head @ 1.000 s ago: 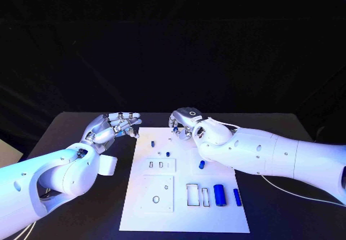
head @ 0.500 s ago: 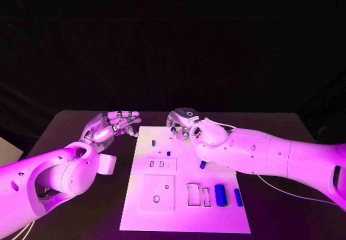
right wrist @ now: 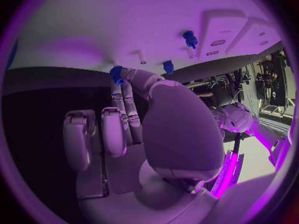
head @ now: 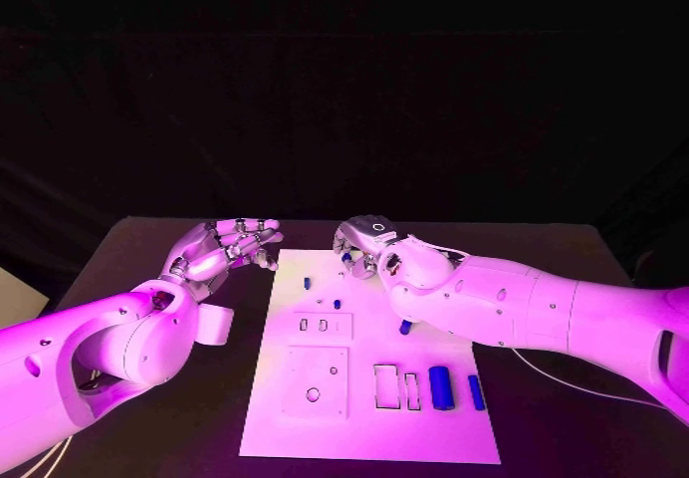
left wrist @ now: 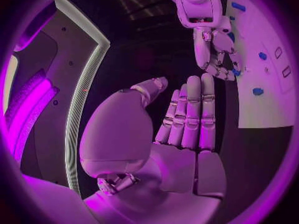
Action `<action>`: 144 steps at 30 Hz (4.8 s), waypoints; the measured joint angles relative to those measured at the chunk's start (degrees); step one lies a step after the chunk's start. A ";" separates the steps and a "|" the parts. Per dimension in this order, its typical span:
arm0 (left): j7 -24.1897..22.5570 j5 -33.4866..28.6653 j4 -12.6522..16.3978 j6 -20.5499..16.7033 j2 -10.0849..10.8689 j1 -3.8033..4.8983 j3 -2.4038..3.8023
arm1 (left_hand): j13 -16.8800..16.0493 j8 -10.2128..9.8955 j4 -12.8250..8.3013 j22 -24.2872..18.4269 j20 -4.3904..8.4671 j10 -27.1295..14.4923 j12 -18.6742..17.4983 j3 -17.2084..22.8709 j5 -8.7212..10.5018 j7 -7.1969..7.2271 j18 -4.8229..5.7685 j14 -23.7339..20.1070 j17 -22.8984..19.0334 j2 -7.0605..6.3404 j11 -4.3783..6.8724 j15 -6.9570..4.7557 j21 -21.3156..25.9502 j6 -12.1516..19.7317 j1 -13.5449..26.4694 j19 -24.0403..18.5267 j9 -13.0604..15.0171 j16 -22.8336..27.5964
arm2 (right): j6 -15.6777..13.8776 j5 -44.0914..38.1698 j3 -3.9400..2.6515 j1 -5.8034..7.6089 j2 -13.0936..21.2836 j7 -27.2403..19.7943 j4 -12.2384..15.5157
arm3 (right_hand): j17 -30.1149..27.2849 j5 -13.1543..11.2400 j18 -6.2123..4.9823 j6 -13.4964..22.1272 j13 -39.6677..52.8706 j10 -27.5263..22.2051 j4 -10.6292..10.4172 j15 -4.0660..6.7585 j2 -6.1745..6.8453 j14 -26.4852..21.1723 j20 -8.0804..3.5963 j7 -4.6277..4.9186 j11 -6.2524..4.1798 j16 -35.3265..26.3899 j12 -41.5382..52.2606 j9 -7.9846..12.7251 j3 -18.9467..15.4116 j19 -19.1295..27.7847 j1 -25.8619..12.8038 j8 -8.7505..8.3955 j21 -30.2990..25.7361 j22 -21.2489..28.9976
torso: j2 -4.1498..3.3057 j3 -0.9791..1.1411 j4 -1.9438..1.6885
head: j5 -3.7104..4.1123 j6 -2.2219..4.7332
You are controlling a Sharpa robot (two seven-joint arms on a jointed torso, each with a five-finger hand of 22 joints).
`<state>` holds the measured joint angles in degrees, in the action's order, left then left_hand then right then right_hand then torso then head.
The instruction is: Assemble the parts on the task board
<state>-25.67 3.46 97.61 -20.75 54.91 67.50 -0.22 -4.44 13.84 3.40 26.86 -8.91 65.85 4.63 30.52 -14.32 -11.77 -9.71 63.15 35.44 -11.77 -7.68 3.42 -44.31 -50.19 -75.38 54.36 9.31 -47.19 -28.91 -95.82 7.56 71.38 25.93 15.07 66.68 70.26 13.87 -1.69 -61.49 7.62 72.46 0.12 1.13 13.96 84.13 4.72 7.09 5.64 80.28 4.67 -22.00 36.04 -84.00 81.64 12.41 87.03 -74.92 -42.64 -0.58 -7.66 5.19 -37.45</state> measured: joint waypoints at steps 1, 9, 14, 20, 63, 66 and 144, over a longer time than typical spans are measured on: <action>0.00 0.00 0.00 0.00 0.00 0.01 0.00 | 0.00 0.00 0.00 0.00 0.00 0.00 0.00 0.00 0.00 0.00 0.00 0.00 0.00 0.00 0.00 0.00 0.00 0.00 0.00 0.00 0.00 0.00 | 0.02 0.00 0.00 -0.02 -0.04 0.00 -0.10 | 0.00 -0.04 0.00 0.00 0.00 0.00 0.00 0.00 0.00 0.00 0.00 0.00 0.00 0.00 0.00 0.00 0.00 0.00 0.00 0.00 0.00 0.00 | 0.00 -0.01 0.00 | -0.01 -0.02; 0.04 0.01 -0.03 0.01 0.00 0.04 0.00 | 0.00 0.00 0.00 0.00 0.00 0.00 0.00 0.00 0.00 0.00 0.00 0.00 0.00 0.00 0.00 0.00 0.00 0.00 0.00 0.00 0.00 0.00 | 0.31 -0.03 0.03 -0.09 -0.35 -0.01 -0.71 | -0.15 -0.21 -0.01 0.00 0.00 -0.01 0.06 0.00 0.18 0.00 0.00 0.00 -0.01 0.00 0.00 0.01 -0.07 0.00 -0.18 -0.26 0.00 0.01 | -0.01 -0.03 0.03 | -0.01 -0.10; 0.07 0.01 -0.04 0.01 0.01 0.06 0.00 | 0.01 0.00 0.00 -0.01 0.00 0.00 0.00 0.00 0.00 0.00 0.00 0.00 0.00 0.00 0.00 0.00 0.00 0.00 0.00 0.00 -0.01 0.00 | 0.41 -0.07 0.04 -0.15 -0.59 -0.06 -1.07 | -0.52 -0.26 -0.01 0.38 0.00 -0.43 0.06 0.00 0.00 0.00 0.00 0.38 -0.43 0.00 0.00 -0.01 -0.08 0.00 -0.78 -0.67 0.00 0.01 | -0.04 -0.03 0.04 | -0.01 -0.12; 0.12 0.01 -0.06 0.03 0.01 0.06 0.00 | 0.01 0.00 0.00 -0.01 0.00 0.00 0.00 0.00 0.00 0.00 0.00 0.00 0.00 0.00 0.00 0.00 0.00 0.00 0.00 0.00 -0.01 0.00 | 0.51 -0.01 0.12 -0.30 -0.88 -0.12 -1.75 | -3.03 -1.22 -0.01 2.84 2.61 -3.57 -0.53 -0.77 0.40 -0.16 0.64 1.32 -1.23 -0.94 -1.03 0.00 1.19 0.01 -2.71 -2.27 -3.45 0.02 | -0.05 -0.04 0.02 | -0.01 -0.09; 0.28 -0.01 -2.46 0.43 0.40 0.12 -0.02 | -0.03 0.00 0.01 0.45 0.00 0.00 0.01 0.31 0.00 0.00 0.01 -0.41 -0.01 0.00 0.00 -0.02 -0.72 0.00 0.00 -0.42 0.04 -0.28 | 6.64 17.72 -2.04 1.91 21.55 -0.17 12.39 | 4.70 -0.75 1.06 11.23 67.34 11.40 -16.09 -0.93 0.14 -0.11 0.84 2.19 -1.53 9.34 82.43 -2.33 -26.65 0.03 2.45 -0.76 2.76 -0.02 | 0.46 0.39 1.62 | 0.42 0.29; 0.29 -0.01 -2.54 0.49 0.34 0.12 -0.02 | -0.03 0.00 0.01 0.45 0.00 0.00 0.01 0.31 0.00 0.00 0.01 -0.41 -0.01 0.00 0.00 -0.02 -0.72 0.00 0.00 -0.42 0.04 -0.28 | 7.79 18.58 -2.04 1.89 20.98 -0.04 11.39 | 4.70 -0.75 1.33 11.37 67.35 11.45 -16.53 -0.93 0.03 -0.11 1.05 2.12 -1.49 9.43 83.90 -2.37 -27.26 0.00 2.57 -0.59 2.78 -0.02 | 0.44 0.38 1.55 | 0.43 0.23; 0.76 0.01 -3.31 1.26 -0.09 0.11 -0.02 | -0.04 0.00 -0.16 0.87 -0.01 0.00 0.01 0.47 0.00 0.00 0.00 -0.40 -0.06 0.00 0.00 -0.01 -1.15 0.00 0.00 -0.83 0.10 -0.55 | -0.04 7.97 -1.56 0.20 11.46 5.02 18.50 | 4.65 8.54 1.31 6.91 67.30 11.68 -15.87 -0.49 -3.08 -0.11 0.61 1.29 -2.26 9.42 85.11 -0.84 -17.54 0.00 2.78 0.69 2.72 -0.02 | 0.49 0.27 1.21 | 0.24 -0.28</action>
<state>-24.91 3.47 94.30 -19.49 54.82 67.61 -0.24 -4.47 13.84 3.24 27.73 -8.92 65.85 4.64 30.99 -14.32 -11.77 -9.71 62.75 35.38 -11.77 -7.68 3.41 -45.46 -50.19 -75.38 53.53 9.41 -47.75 -28.95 -87.85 6.00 71.58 37.39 20.09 85.17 74.91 22.40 -0.38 -54.58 74.92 84.14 -15.76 0.64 10.87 84.03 5.33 8.38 3.38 89.69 89.78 -22.83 18.49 -84.01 84.42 13.10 89.75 -74.94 -42.15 -0.31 -6.45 5.42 -37.73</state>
